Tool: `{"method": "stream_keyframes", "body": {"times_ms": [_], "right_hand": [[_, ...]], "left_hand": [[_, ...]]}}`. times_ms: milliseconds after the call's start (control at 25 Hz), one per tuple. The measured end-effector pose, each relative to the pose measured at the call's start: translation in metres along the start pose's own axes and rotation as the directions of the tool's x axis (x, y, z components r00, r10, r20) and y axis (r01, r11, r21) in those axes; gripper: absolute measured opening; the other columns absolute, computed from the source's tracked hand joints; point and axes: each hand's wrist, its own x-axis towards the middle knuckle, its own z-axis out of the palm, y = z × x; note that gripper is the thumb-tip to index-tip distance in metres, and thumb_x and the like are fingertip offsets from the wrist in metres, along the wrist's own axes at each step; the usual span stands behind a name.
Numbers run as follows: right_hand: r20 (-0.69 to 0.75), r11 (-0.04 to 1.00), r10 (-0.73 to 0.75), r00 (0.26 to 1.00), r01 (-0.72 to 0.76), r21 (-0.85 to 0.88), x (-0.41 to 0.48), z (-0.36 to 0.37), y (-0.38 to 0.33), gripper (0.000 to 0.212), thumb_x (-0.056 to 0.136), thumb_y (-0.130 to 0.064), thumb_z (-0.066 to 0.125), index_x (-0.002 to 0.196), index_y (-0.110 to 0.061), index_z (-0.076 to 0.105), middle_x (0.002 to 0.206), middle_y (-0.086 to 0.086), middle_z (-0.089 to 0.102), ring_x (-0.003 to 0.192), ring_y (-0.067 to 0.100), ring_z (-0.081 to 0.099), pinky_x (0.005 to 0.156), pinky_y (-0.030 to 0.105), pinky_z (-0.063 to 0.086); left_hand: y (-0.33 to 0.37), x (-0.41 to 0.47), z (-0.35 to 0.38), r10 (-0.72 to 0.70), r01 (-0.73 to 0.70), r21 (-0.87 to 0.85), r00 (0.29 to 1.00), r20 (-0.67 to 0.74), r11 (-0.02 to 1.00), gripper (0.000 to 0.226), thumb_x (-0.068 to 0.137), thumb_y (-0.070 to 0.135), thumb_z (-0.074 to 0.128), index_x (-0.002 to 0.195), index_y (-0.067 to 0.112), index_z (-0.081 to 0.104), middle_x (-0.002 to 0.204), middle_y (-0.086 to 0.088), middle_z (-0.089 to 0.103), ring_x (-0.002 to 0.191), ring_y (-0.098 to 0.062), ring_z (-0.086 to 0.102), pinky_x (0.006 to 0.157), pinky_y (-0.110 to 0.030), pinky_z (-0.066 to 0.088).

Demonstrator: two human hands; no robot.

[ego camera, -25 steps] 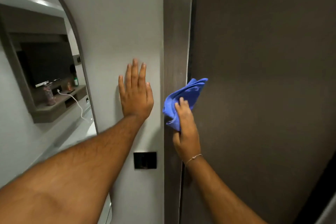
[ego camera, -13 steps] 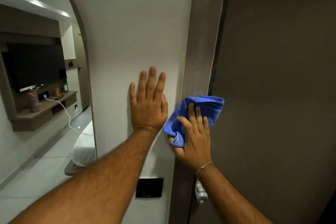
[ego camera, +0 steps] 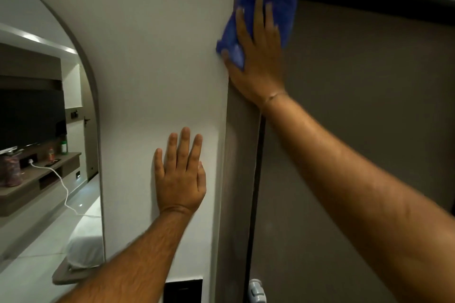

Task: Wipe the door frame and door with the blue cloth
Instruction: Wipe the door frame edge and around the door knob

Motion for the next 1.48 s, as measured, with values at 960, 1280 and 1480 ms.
{"method": "stream_keyframes", "body": {"times_ms": [960, 1280, 1480], "right_hand": [[0.634, 0.798, -0.592, 0.498, 0.468, 0.378, -0.541, -0.002, -0.029, 0.079, 0.082, -0.044, 0.08, 0.152, -0.021, 0.052, 0.159, 0.0, 0.051, 0.154, 0.013, 0.034, 0.124, 0.036, 0.039], [0.603, 0.593, -0.774, 0.195, 0.559, 0.58, -0.618, 0.005, -0.023, 0.063, 0.065, -0.037, 0.096, 0.125, -0.034, 0.075, 0.132, -0.019, 0.072, 0.122, -0.003, 0.069, 0.104, 0.017, 0.057], [0.582, 0.659, -0.729, 0.359, 0.595, 0.459, -0.569, 0.015, -0.019, 0.067, 0.078, -0.02, 0.087, 0.141, -0.019, 0.065, 0.149, -0.002, 0.062, 0.137, 0.011, 0.06, 0.124, 0.031, 0.028]], "left_hand": [[0.002, 0.001, 0.003, -0.042, 0.051, 0.17, 0.997, -0.059, 0.984, 0.064, 0.112, 0.033, 0.038, 0.173, 0.023, 0.019, 0.176, -0.014, 0.032, 0.162, -0.038, 0.03, 0.13, -0.063, 0.022], [0.0, -0.005, 0.012, -0.071, 0.09, 0.228, 0.993, -0.092, 0.97, 0.054, 0.115, 0.032, 0.036, 0.166, 0.014, 0.04, 0.168, -0.021, 0.044, 0.156, -0.043, 0.041, 0.125, -0.068, 0.028], [0.005, -0.003, 0.005, -0.076, 0.089, 0.227, 0.995, -0.063, 0.97, 0.056, 0.115, 0.033, 0.033, 0.168, 0.016, 0.035, 0.171, -0.02, 0.039, 0.159, -0.043, 0.036, 0.127, -0.067, 0.024]]}}
